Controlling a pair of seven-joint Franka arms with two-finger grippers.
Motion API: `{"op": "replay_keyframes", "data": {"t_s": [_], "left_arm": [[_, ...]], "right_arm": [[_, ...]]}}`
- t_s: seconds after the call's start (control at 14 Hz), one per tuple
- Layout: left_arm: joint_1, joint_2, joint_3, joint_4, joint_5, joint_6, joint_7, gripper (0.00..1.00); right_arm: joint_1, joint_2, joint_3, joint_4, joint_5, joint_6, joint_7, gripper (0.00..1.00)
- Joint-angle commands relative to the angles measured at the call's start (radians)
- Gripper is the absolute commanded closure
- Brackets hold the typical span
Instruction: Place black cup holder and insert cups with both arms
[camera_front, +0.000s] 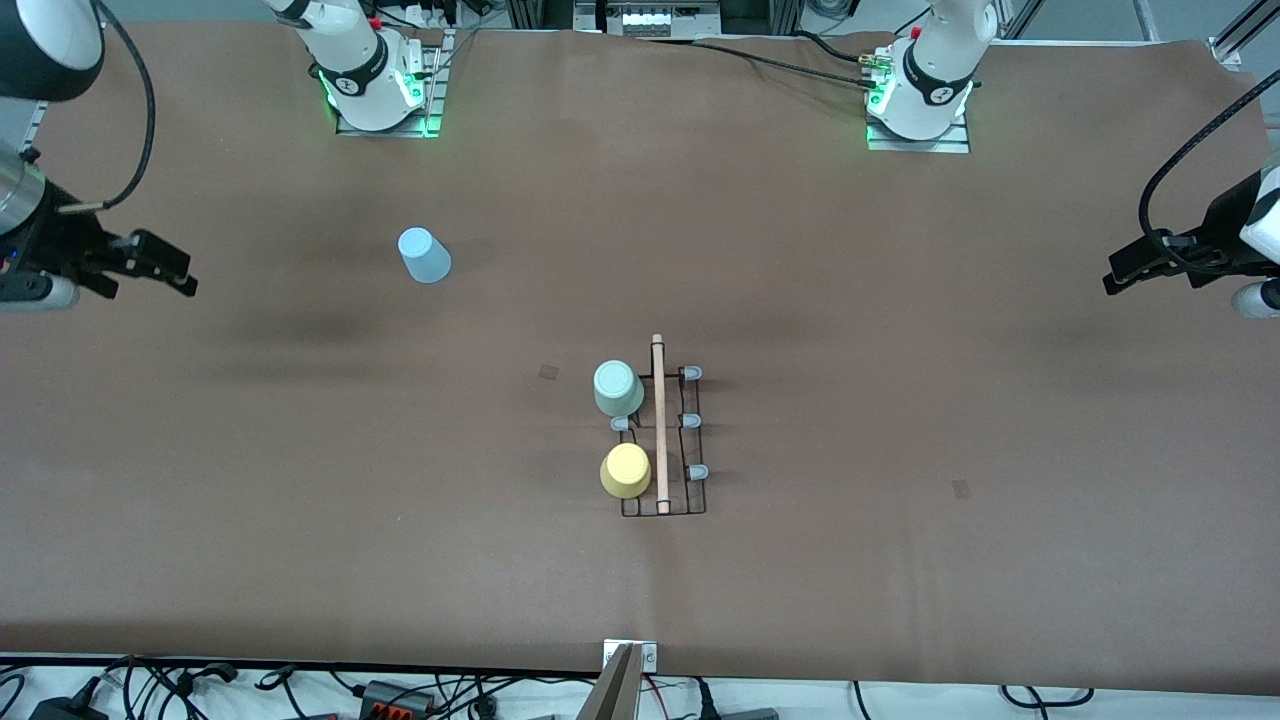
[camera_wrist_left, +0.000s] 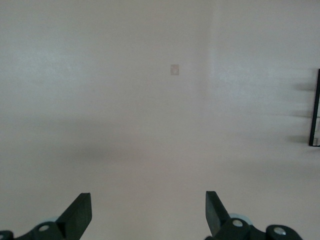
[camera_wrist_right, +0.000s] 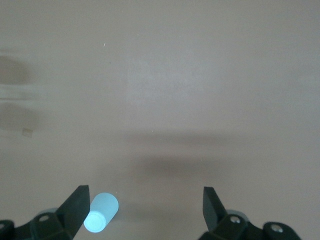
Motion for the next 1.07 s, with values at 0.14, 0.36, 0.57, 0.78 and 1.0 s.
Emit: {"op": "replay_keyframes", "data": {"t_s": [0.14, 0.36, 0.57, 0.78, 1.0], "left_arm": [[0.001, 0.003, -0.011, 0.029, -0.019, -0.013, 0.018, 0.00], [0.002, 0.004, -0.011, 0.029, -0.019, -0.013, 0.020, 0.00], [0.002, 0.004, -0.011, 0.029, -0.019, -0.013, 0.020, 0.00], [0.002, 0.004, -0.011, 0.031, -0.017, -0.013, 0.020, 0.00], [0.001, 0.004, -0.011, 0.031, -0.016, -0.011, 0.018, 0.00]], "right_arm": [[-0.016, -0.033, 0.017, 0.004, -0.015, -0.020, 0.020, 0.00], [-0.019, -0.033, 0.017, 0.014, -0.015, -0.057, 0.026, 0.00], [-0.021, -0.035, 0.013, 0.016, -0.016, -0.060, 0.019, 0.00], [-0.015, -0.030, 0.020, 0.028, -0.041, -0.060, 0.011, 0.00], [-0.015, -0.023, 0.020, 0.031, -0.038, -0.060, 0.020, 0.00]]}}
